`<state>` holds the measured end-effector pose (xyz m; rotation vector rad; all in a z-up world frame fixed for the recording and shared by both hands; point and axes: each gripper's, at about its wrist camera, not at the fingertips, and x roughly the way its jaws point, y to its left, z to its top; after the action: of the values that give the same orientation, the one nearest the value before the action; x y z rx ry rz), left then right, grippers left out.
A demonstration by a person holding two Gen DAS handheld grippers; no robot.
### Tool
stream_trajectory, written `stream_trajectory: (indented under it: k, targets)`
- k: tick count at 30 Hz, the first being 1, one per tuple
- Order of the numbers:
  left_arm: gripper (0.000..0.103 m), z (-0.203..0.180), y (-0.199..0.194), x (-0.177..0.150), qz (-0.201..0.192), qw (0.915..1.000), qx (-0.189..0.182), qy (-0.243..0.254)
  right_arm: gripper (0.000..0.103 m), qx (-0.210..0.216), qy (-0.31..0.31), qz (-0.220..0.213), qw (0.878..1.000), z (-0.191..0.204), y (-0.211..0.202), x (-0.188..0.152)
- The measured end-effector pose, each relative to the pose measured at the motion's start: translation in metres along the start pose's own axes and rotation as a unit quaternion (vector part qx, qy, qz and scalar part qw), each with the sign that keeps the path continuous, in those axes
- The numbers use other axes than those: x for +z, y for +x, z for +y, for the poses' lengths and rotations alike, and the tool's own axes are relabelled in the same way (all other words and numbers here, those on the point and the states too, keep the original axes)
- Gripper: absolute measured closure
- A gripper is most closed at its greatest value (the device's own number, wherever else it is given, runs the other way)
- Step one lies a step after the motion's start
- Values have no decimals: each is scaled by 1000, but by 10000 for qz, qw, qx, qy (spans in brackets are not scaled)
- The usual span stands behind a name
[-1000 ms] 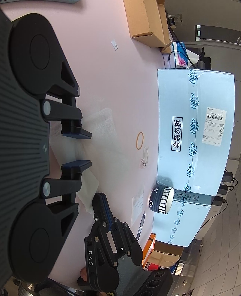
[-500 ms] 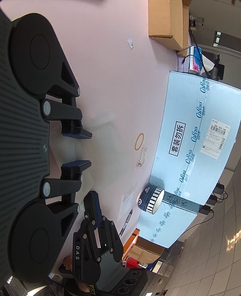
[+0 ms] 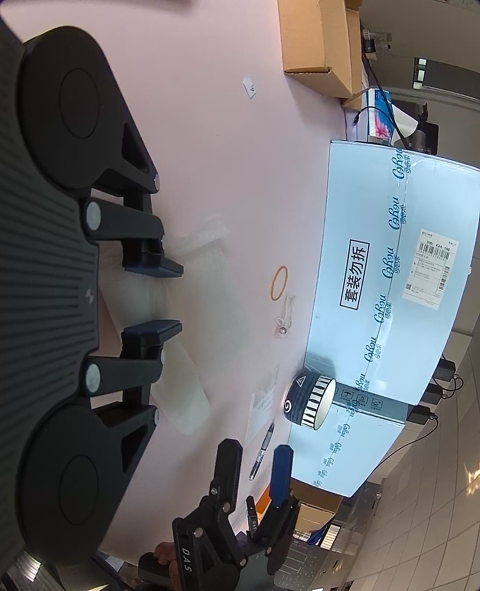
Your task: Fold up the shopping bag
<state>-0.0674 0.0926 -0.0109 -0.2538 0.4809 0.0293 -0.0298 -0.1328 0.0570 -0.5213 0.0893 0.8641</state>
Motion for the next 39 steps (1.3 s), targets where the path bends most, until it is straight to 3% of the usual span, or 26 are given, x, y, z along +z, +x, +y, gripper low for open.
stream_trajectory:
  k: [3, 5, 8, 11, 14, 19, 24, 27, 32, 35, 37, 39]
  targets:
    - [80, 1, 0, 0, 0, 10000, -22, -30, 30, -158, -822, -49, 9965, 16, -7, 1]
    - [80, 2, 0, 0, -2, 10000, -27, -39, 30, -210, -1864, 37, 9822, 33, -4, -7]
    - [80, 1, 0, 0, -2, 10000, -20, -21, 30, -78, -3500, 102, 9367, 56, -1, -25]
    - [80, 3, 1, 0, -11, 10000, -22, -39, 30, 131, -4292, 137, 9030, 65, 3, -37]
    - [80, 6, 1, -1, -20, 9999, -77, -130, 32, 253, -4605, 146, 8872, 64, 7, -42]
    - [80, 7, 1, 0, -20, 9999, -90, -137, 33, 324, -4802, 149, 8764, 62, 14, -42]
    - [79, 9, 0, 0, -14, 9997, -159, -205, 43, 479, -4944, 139, 8678, 64, 21, -40]
    - [78, 9, 0, 0, -12, 9996, -184, -214, 56, 787, -5182, 180, 8514, 66, 27, -40]
    - [75, 9, 0, 0, -13, 9994, -255, -232, 56, 1128, -5508, 372, 8262, 75, 30, -36]
    - [74, 9, 0, 0, -21, 9993, -285, -249, 56, 1209, -5548, 450, 8219, 77, 35, -33]
    - [74, 11, -1, 0, -29, 9990, -328, -297, 57, 1209, -5495, 452, 8254, 77, 34, -34]
    - [73, 12, -1, -1, -34, 9988, -352, -325, 65, 1171, -5428, 455, 8304, 78, 35, -35]
